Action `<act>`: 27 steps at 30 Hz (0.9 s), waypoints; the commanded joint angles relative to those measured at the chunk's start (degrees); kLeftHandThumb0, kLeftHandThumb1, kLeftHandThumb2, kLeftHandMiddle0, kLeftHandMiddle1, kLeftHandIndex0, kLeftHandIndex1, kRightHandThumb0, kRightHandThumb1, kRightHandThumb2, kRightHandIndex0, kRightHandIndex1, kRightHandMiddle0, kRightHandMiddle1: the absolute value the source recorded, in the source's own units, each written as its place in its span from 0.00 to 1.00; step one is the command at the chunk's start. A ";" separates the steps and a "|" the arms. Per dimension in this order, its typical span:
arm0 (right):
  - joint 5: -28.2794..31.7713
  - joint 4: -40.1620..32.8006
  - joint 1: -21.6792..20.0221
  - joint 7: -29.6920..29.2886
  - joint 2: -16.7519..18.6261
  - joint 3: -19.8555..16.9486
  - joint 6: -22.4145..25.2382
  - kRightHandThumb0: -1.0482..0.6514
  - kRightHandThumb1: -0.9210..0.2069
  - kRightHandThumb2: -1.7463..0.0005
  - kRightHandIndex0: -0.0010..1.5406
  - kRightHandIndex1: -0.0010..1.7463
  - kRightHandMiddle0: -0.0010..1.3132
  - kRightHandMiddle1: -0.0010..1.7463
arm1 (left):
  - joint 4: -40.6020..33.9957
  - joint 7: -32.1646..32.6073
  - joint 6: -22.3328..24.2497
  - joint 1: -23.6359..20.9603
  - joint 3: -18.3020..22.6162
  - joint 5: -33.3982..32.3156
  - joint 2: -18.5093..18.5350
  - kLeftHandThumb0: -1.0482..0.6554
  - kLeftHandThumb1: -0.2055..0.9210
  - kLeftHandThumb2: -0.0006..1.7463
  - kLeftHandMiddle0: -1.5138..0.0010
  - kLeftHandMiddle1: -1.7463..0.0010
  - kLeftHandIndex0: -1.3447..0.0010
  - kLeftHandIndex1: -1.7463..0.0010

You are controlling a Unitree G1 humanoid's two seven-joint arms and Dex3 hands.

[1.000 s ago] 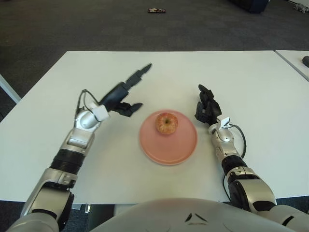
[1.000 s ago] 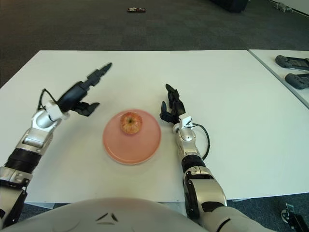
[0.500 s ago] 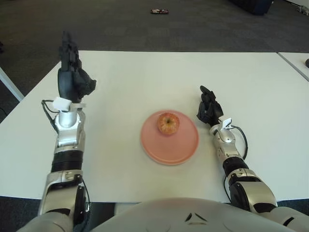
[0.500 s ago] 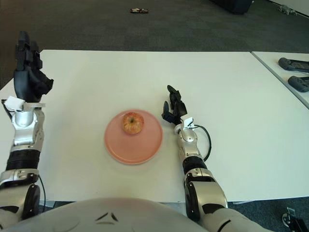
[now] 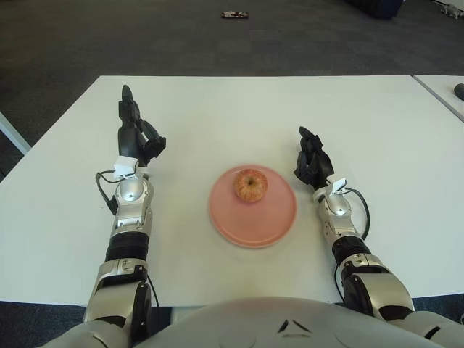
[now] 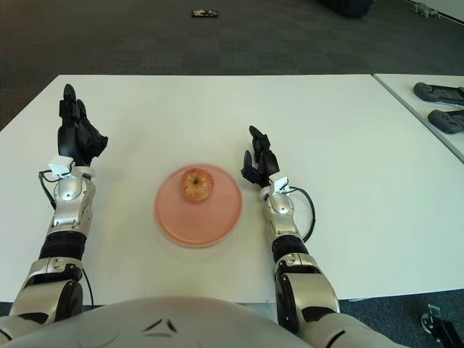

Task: Put the apple into the plate.

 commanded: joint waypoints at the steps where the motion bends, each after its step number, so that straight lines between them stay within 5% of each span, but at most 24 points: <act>1: -0.27 1.38 2.40 -0.08 0.18 0.35 2.34 0.28 0.16 0.38 0.04 0.00 0.00 0.20 | -1.60 0.42 2.92 1.40 -2.05 1.00 -2.46 0.00 1.00 0.68 1.00 1.00 0.97 0.96; 12: -0.44 4.89 1.58 0.67 0.21 0.40 -2.25 0.28 0.14 0.38 0.03 0.00 0.00 0.23 | 0.56 -0.46 4.82 3.19 -5.20 2.79 -4.63 0.00 1.00 0.69 1.00 1.00 1.00 0.97; 21: -0.86 4.48 1.68 -0.82 0.15 0.47 0.25 0.26 0.06 0.44 0.04 0.00 0.00 0.21 | -2.00 -1.38 10.68 5.21 -7.73 5.92 -3.61 0.00 1.00 0.69 1.00 1.00 1.00 0.97; 27: -0.59 3.69 1.94 -1.26 0.69 0.45 1.04 0.28 0.13 0.38 0.05 0.00 0.00 0.23 | -0.60 -1.98 12.08 5.29 -8.77 7.20 -2.68 0.00 1.00 0.70 1.00 1.00 1.00 0.99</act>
